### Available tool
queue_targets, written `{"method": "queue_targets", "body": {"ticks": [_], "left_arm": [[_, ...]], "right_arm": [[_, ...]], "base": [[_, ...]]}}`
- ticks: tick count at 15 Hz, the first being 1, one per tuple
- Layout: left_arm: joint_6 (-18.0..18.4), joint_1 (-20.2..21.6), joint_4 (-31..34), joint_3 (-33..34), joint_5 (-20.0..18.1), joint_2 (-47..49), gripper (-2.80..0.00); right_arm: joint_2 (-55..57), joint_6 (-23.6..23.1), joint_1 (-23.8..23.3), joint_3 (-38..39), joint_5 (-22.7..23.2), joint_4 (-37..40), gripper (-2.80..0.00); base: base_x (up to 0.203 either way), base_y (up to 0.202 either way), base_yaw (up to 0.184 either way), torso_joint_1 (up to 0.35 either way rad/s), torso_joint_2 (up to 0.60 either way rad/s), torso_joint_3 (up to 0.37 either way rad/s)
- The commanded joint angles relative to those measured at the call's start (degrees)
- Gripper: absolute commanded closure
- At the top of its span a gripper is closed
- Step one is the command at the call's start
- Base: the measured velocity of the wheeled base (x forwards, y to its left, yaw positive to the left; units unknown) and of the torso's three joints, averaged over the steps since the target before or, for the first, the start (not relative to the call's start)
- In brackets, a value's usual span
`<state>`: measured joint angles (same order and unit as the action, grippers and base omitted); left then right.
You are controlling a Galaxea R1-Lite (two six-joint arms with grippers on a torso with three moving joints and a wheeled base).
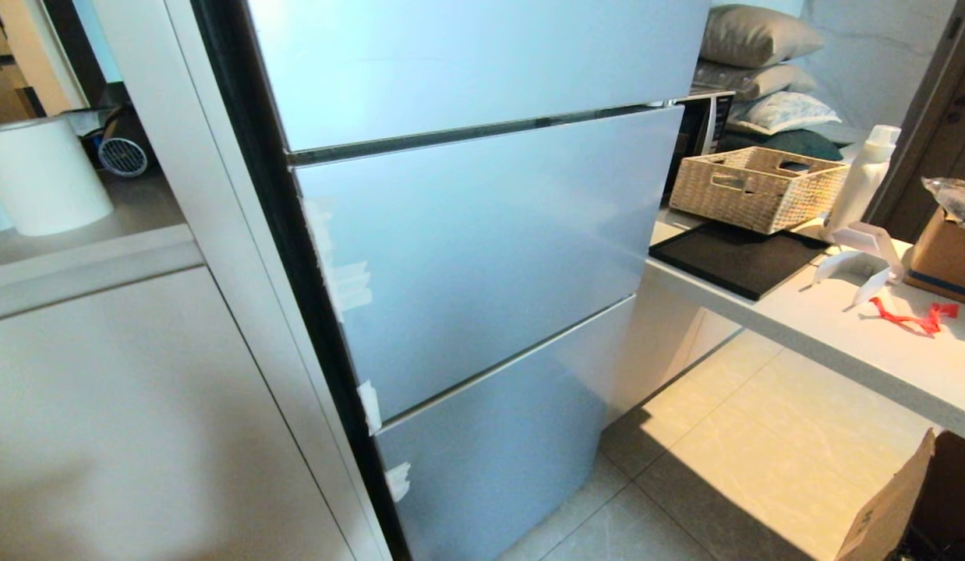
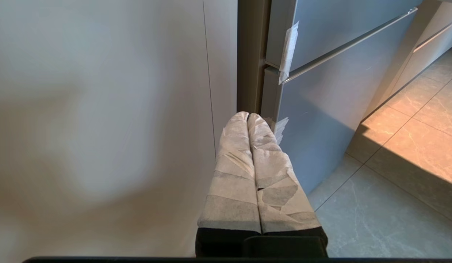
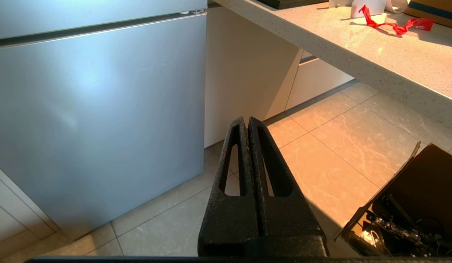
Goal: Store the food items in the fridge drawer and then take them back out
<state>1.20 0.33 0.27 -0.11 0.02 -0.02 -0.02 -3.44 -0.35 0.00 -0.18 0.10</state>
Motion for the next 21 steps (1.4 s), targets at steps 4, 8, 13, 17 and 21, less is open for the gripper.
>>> {"method": "queue_targets", "body": {"ticks": [4,8,13,17,21], "left_arm": [[-0.8,0.0,-0.9,-2.2,0.1,0.0,0.00],[-9.5,-0.9,-1.3,-17.0,-3.3,11.7,0.00],[-34.9,-9.3,-7.9,-27.4,-9.0,38.7,0.00],[-42.2,-12.1,-23.2,-29.9,-10.0,60.6,0.00],[-49.2,-12.7,-36.5,-33.1,-8.7,74.0,0.00]], "right_arm": [[0.1,0.0,0.0,0.0,0.0,0.0,0.00],[0.1,0.0,0.0,0.0,0.0,0.0,0.00],[0.1,0.0,0.0,0.0,0.0,0.1,0.00],[0.1,0.0,0.0,0.0,0.0,0.0,0.00],[0.1,0.0,0.0,0.0,0.0,0.1,0.00]], "base": [[0.000,0.000,0.000,0.000,0.00,0.000],[0.000,0.000,0.000,0.000,0.00,0.000],[0.000,0.000,0.000,0.000,0.00,0.000],[0.000,0.000,0.000,0.000,0.00,0.000],[0.000,0.000,0.000,0.000,0.00,0.000]]}}
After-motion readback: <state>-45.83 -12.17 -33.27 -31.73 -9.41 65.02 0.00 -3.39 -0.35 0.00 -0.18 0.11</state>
